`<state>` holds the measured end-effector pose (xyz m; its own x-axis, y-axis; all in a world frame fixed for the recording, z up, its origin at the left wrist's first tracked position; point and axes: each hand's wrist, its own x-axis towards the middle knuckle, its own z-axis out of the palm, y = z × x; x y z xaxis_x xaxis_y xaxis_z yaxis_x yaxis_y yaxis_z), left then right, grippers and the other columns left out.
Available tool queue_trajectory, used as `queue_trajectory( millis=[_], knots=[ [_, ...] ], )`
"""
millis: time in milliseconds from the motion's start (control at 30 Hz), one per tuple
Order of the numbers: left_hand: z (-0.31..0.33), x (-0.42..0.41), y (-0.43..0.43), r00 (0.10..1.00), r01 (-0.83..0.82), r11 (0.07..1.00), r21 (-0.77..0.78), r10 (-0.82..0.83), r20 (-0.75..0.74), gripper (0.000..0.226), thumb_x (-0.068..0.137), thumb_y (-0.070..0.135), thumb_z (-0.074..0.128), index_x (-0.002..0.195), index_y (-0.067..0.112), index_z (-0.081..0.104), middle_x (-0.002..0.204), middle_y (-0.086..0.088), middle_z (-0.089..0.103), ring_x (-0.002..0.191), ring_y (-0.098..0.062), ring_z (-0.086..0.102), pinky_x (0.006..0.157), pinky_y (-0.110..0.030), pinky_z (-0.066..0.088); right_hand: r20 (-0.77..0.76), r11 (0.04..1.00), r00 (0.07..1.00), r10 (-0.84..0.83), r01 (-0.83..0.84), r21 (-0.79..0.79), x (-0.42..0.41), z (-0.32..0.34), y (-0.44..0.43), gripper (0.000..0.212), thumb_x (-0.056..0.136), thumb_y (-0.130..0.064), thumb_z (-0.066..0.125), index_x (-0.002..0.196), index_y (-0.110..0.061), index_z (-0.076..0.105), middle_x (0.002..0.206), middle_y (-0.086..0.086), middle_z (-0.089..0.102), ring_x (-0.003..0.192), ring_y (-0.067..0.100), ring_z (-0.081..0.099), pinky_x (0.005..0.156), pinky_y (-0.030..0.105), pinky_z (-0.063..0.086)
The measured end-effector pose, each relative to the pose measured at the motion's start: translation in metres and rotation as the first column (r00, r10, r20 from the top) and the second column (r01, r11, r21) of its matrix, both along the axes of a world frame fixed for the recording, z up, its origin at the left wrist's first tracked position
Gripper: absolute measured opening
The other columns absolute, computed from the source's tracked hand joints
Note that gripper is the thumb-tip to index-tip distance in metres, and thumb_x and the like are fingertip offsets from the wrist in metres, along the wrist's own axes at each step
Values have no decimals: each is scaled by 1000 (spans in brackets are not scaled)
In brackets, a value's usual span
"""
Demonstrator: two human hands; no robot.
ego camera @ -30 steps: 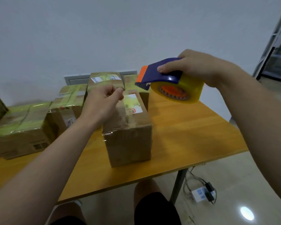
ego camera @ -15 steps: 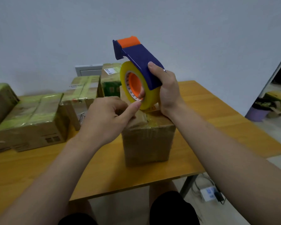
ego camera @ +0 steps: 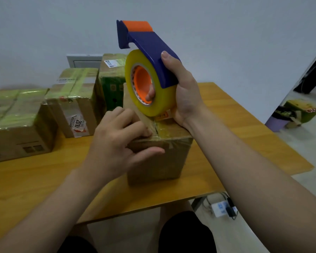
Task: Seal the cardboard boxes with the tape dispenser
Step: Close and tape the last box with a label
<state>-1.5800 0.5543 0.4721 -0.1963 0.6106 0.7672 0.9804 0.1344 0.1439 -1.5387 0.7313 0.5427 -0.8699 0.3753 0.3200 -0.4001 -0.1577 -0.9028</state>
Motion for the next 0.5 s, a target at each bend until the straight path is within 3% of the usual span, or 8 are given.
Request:
queue_trajectory(
  millis=[100, 233, 400, 500],
  knots=[
    [30, 4, 2, 982, 20, 990, -142, 7, 188, 60, 75, 88, 60, 76, 27, 61, 90, 9, 56, 86, -13, 49, 68, -30, 43, -18, 999, 1000, 24, -25, -21, 0, 0, 2, 36, 100, -34, 57, 119, -7, 68, 106, 19, 71, 92, 34, 67, 85, 47, 55],
    [49, 20, 16, 966, -150, 952, -268, 199, 164, 62, 65, 91, 56, 63, 29, 49, 79, 12, 51, 82, -14, 49, 64, -34, 44, 19, 998, 999, 38, -37, -48, 0, 1, 0, 50, 99, -37, 58, 126, 4, 63, 85, 12, 72, 71, 24, 68, 70, 38, 56],
    [53, 39, 29, 931, -345, 893, -289, 365, 16, 72, 59, 104, 43, 61, 33, 33, 76, 12, 47, 81, -14, 48, 60, -29, 33, 2, 992, 998, 63, -63, -110, -1, 0, 3, 34, 97, -37, 61, 110, -7, 73, 91, 18, 72, 76, 29, 68, 73, 41, 58],
    [49, 45, 36, 921, -376, 902, -209, 389, 21, 74, 65, 103, 42, 61, 30, 33, 73, 9, 49, 77, -14, 48, 59, -28, 30, -7, 990, 999, 46, -46, -137, -2, -1, 6, 28, 97, -36, 61, 107, -14, 75, 104, 17, 73, 93, 34, 68, 87, 49, 57]
  ],
)
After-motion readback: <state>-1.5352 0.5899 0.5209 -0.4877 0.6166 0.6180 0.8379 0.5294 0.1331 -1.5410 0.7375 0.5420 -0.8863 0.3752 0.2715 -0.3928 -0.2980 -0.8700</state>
